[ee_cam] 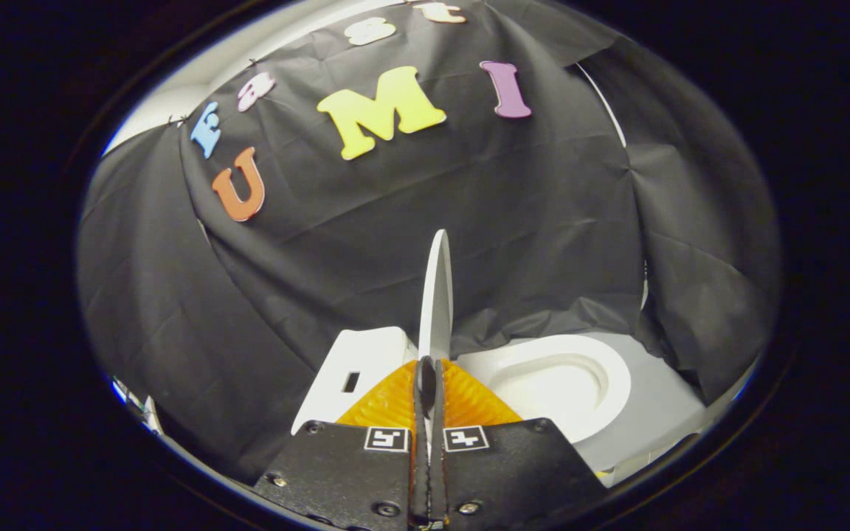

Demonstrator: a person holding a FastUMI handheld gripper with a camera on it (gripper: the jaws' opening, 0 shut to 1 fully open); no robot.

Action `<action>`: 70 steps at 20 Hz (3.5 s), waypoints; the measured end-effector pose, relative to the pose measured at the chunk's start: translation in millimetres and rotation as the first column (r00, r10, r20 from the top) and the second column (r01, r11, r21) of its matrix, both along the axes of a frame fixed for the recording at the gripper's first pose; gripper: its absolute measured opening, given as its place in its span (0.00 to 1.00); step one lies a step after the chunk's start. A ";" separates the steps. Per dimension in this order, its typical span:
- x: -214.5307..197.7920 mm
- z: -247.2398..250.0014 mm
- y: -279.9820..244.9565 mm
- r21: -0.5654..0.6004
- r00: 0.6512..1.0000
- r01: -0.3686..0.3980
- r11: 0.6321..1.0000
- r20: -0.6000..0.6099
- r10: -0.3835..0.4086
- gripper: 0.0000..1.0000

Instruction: Open the toilet lid.

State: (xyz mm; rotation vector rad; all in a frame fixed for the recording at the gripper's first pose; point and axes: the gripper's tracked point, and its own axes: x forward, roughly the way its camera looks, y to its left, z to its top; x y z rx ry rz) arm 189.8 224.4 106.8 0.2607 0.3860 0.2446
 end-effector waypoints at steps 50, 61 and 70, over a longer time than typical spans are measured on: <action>-57.8 17.0 19.9 -0.148 0.901 -0.102 0.984 0.406 0.154 0.99; -114.8 -30.0 -152.2 -0.217 0.862 0.203 0.955 0.503 -0.069 0.99; -127.4 -96.6 -191.8 -0.250 0.915 0.235 0.939 0.383 -0.127 0.99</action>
